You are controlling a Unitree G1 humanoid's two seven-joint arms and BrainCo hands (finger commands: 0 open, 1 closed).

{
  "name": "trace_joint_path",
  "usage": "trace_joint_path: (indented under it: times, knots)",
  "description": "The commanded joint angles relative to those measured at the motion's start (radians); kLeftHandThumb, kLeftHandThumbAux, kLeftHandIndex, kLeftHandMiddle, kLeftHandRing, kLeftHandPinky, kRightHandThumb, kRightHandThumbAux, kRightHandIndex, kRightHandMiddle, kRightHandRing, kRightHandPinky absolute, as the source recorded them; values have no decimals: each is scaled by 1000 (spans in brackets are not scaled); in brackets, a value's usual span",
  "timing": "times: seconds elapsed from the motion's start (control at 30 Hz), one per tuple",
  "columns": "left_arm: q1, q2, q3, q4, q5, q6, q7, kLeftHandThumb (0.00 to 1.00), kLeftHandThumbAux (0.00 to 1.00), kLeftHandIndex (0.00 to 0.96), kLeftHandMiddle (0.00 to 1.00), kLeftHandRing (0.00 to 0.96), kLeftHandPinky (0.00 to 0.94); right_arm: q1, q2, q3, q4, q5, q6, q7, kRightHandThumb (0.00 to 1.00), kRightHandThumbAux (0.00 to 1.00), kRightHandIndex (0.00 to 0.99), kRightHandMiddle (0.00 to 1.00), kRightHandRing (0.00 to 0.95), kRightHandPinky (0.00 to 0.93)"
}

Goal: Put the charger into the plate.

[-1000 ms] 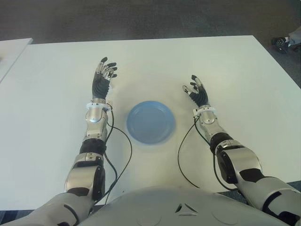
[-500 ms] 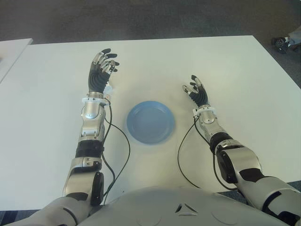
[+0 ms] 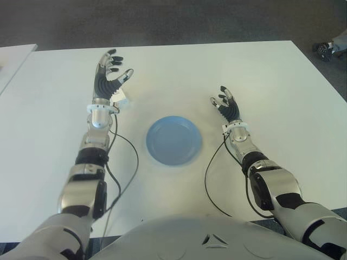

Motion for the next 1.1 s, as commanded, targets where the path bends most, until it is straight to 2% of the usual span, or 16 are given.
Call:
trace_joint_path:
  times: [0.03,0.23,0.4,0.6,1.1]
  knots:
    - [-142,86,-167,258,234,142,181,212,525,81,144,154,125,89,54,26,78,-25,115,63,159,532,28,105,142,207]
    - [-210,109,-314,380,362,219,262,109,493,15,29,30,20,90,54,25,77,-23,110,69,154,532,29,117,152,217]
    - [-251,118,-414,459,430,270,288,49,471,2,4,4,3,91,52,27,78,-25,107,72,151,534,33,134,169,231]
    - [-276,128,-485,499,459,287,278,5,455,0,0,0,0,92,49,27,77,-24,104,84,152,555,35,157,189,233]
    - [-302,146,-599,544,491,309,245,0,461,0,0,0,0,96,45,26,74,-22,96,101,152,603,29,173,198,224]
